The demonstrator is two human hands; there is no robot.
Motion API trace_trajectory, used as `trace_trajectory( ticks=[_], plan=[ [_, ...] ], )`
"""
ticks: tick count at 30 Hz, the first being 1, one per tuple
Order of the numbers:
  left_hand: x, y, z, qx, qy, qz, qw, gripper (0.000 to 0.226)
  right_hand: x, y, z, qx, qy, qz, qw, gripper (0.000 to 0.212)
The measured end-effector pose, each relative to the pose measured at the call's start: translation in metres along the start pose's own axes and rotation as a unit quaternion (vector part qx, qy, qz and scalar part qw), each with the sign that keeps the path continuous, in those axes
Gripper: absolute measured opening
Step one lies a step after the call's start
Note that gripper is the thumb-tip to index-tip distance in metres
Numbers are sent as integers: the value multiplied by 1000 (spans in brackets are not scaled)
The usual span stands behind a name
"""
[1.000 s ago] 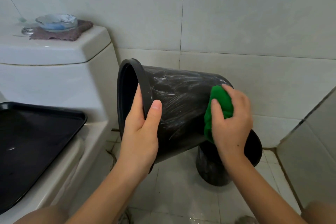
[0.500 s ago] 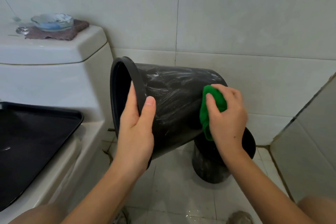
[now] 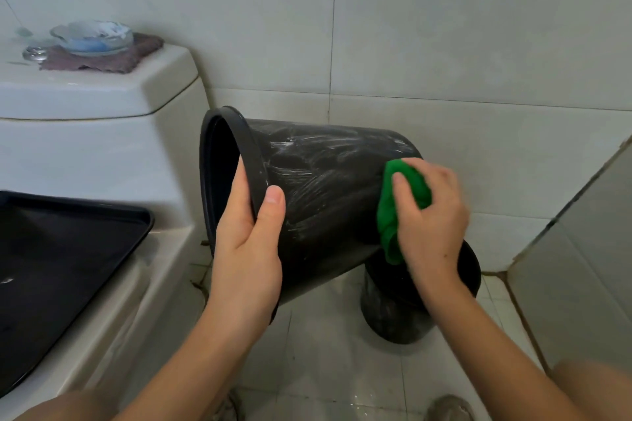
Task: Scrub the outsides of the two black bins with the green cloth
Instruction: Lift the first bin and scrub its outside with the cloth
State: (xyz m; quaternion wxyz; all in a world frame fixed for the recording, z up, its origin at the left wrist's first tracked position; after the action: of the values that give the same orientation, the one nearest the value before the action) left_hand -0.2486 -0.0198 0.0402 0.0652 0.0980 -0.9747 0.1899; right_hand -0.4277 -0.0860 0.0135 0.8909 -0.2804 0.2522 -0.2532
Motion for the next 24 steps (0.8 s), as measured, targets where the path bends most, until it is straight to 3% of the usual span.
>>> trace_trajectory(
  ticks=[3,8,11,13,15,18,20,24],
  plan=[
    [0,2,1,2,-4,1,1000,52,2,-4,1,29,-4,-11,1000,24],
    [7,0,2,-2,-8,-3,1000,53,10,54,63,-211,-24,-1,977,23],
    [7,1,0,-4,11,0,1000,47,2,44,53,-311,-25,35,950,20],
    [6,0,-4,-1,12,-3,1000,47,-3,22,23,-233,1,34,972,23],
    [3,0,-5,-4,10,-3,1000,48,-11,-4,-8,-77,11,11,997,25],
    [2,3,-6,4,7,7,1000,48,-17,-23,-36,63,10,-4,998,22],
    [4,2,-6,8,13,3,1000,49,-14,-19,-31,42,14,-13,999,22],
    [11,-3,-3,8,-3,0,1000,50,0,23,13,-107,3,5,994,26]
  ],
)
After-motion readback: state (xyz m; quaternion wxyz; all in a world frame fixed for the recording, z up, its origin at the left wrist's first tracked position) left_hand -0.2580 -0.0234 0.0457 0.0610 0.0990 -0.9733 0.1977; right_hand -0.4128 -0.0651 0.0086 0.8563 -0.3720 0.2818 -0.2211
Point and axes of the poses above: each hand's wrist, its own y-axis away from the middle knuckle, its own x-axis out of the palm, z = x × y, the point moved 2 cm from there along -y, towards the middle knuckle, and after that the axes turned 2 degrees about y, right-handed, at the moved point
